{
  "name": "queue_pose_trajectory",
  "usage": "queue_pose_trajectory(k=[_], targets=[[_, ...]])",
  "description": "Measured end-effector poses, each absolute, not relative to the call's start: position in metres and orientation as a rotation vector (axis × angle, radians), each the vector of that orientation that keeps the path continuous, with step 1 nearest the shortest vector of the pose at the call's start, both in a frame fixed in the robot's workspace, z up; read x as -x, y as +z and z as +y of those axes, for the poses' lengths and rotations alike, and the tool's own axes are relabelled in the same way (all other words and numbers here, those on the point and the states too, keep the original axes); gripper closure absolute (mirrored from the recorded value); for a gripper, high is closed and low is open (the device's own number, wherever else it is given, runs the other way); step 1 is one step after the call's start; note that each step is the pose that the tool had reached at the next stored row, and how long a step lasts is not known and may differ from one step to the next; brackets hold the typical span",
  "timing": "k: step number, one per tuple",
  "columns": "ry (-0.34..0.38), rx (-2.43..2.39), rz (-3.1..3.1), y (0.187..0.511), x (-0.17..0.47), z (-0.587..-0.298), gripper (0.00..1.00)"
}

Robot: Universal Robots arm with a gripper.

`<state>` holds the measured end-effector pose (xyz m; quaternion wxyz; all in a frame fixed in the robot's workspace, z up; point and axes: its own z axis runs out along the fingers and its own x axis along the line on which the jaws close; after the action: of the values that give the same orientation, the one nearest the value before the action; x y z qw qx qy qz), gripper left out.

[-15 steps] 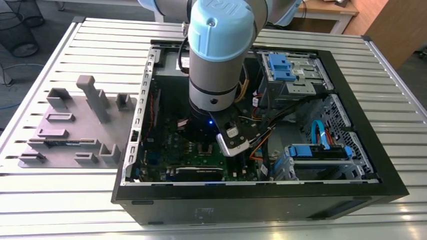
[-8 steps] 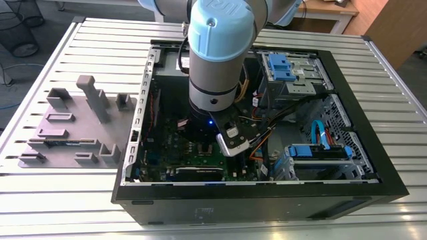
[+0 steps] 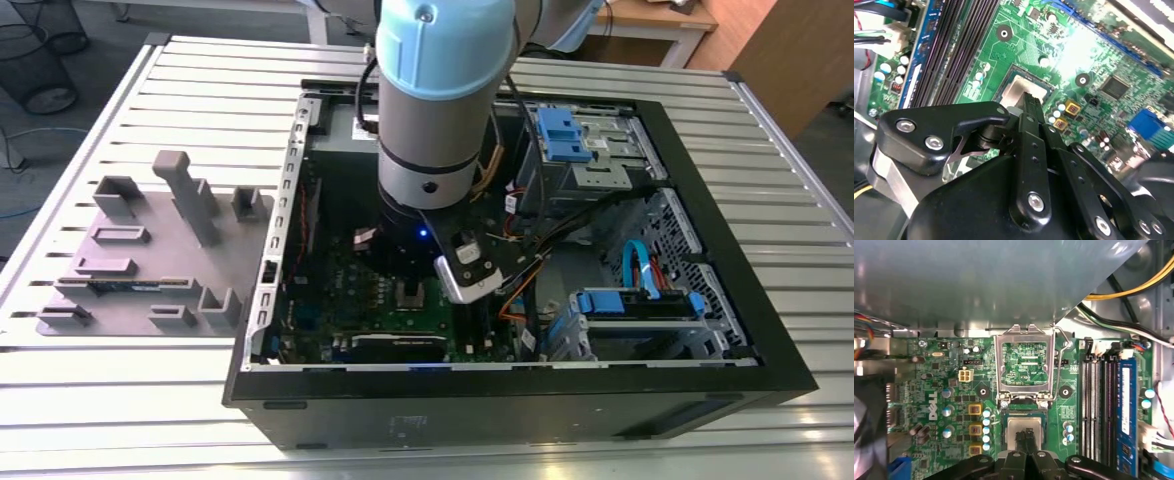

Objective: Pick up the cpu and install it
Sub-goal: 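Place the cpu into insertion slot, then close the cpu cover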

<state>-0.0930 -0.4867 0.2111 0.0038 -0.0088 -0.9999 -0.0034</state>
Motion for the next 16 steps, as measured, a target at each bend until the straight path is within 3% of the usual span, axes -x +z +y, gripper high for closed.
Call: queue_pose_trajectory(k=[16], targets=[[-0.011, 0.027, -3.134, 0.2199, 0.0930, -0.4867, 0.89]])
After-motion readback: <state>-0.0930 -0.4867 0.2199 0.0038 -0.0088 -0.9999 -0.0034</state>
